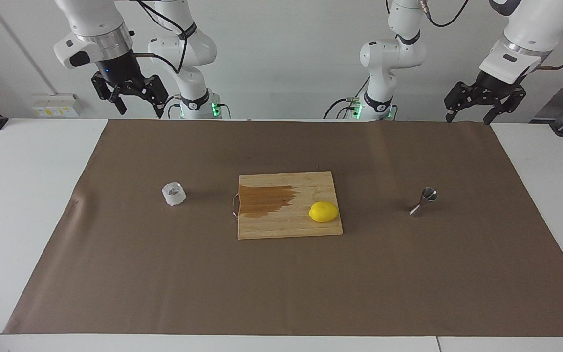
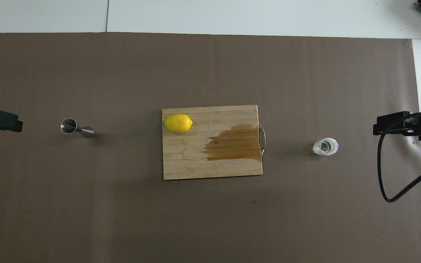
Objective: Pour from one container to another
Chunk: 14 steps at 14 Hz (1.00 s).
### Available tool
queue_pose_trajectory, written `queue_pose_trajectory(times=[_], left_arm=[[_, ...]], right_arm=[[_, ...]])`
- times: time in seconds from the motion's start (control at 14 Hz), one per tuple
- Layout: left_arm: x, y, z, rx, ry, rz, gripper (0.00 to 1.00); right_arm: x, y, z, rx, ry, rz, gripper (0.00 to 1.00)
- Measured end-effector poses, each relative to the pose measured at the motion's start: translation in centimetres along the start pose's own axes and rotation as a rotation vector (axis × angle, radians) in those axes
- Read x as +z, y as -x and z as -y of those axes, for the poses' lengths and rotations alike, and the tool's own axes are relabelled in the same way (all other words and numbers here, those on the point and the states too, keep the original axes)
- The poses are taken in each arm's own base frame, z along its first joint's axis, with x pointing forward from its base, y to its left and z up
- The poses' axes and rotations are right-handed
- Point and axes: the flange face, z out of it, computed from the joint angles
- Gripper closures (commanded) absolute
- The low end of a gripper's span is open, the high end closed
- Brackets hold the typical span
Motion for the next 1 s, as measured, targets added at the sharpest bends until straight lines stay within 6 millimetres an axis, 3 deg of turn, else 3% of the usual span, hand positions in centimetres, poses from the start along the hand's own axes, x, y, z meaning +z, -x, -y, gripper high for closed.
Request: queue_pose_trajectory(times=[0.71,1.0], left_arm=[[0.1,0.2,-0.4,0.007,0.004,0.016,0.00],[0.2,-0.5,-0.2,-0.002,0.005,-0.026,0.00]], right_arm=[[-0.6,-1.2,0.6,-0.006,-0.006,-0.043,0.00],[0.1,-1.8,0.2,0.002,-0.002,-0.029,0.00]])
